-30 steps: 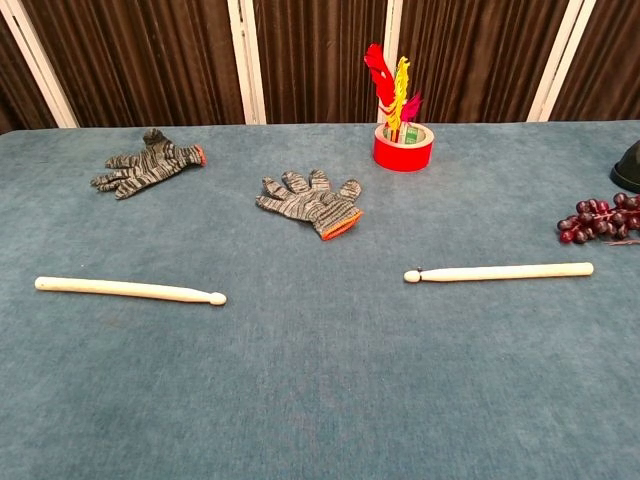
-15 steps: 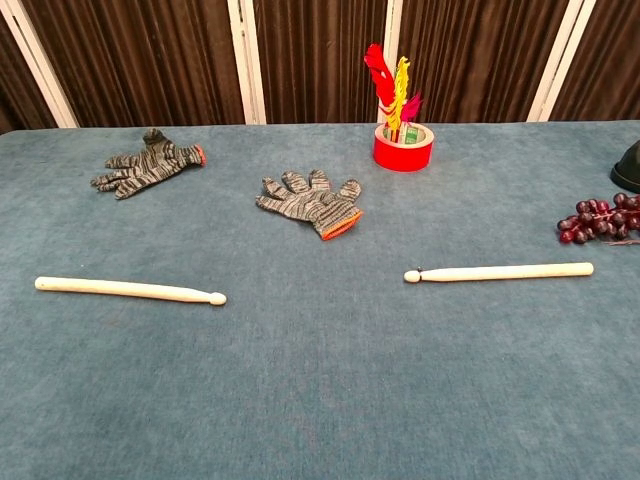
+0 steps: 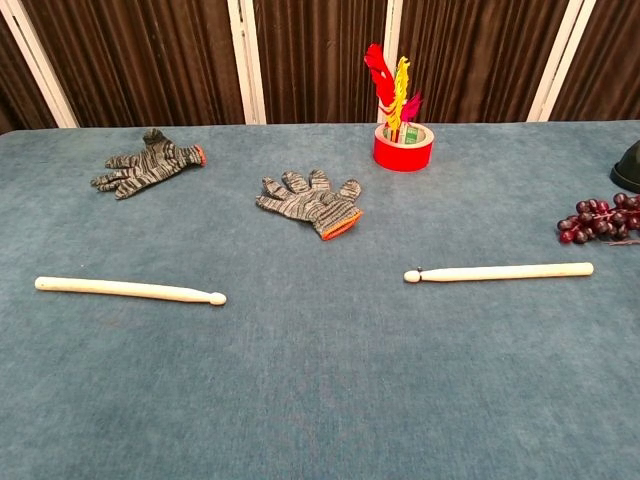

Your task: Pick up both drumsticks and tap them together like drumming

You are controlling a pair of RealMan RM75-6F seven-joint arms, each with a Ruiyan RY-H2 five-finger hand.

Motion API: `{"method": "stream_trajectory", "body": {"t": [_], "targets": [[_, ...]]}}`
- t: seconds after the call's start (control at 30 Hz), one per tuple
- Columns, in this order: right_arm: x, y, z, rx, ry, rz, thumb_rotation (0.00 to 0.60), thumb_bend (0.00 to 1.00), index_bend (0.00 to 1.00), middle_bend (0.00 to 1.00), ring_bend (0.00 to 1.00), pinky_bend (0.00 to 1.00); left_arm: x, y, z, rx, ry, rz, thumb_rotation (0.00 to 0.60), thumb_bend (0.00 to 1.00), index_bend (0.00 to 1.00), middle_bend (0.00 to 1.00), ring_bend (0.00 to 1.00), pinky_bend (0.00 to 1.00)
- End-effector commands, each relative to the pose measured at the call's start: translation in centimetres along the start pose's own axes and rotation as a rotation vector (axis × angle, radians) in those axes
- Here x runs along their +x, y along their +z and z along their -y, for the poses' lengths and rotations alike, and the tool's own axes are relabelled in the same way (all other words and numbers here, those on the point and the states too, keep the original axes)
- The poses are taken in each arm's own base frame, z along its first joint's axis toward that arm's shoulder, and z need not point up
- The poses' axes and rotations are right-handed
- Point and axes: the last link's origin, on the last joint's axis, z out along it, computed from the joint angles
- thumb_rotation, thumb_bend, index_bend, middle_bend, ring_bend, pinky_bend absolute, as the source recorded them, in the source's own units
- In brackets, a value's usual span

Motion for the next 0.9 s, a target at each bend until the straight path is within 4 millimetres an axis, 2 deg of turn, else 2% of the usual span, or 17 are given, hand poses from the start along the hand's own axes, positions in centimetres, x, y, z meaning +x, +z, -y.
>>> {"method": "stream_trajectory", "body": {"t": [0.03,0.2,0.33,0.6,0.9], "targets": [[-0.8,2.9,2.3,0.033,-0.02,0.057,0.6,0.23,0.34,0.25,0.2,0.03,-0.1,0.1,0.0,0.002,0.002,0.002,0.6,0.34,0.14,0.12,0.0,0.0],[-2.2,5.7,4.1,0.034,-0.045,0.102,0.6,0.24,0.35,0.26,0.21,0.03,-0.3,0.0,-0.1,0.0,0.011,0.015,0.6,0.34,0.14,0.13,0.0,0.0],[-3.5,7.1,5.1,0.036,-0.088,0.15,0.6,0.23,0.35,0.27,0.21,0.03,-0.1,0.0,0.1,0.007,0.01,0.012,0.6,0.34,0.14,0.13,0.0,0.0],[-5.5,9.1,6.6,0.04,-0.166,0.19,0.6,0.24,0.38,0.33,0.24,0.03,0.0,0.1,0.4,0.02,0.01,0.011,0.6,0.34,0.14,0.14,0.0,0.0],[-6.7,10.6,7.8,0.035,-0.229,0.203,0.6,0.24,0.38,0.43,0.26,0.03,0.1,0.2,0.6,0.027,0.012,0.012,0.6,0.34,0.14,0.14,0.0,0.0]]}}
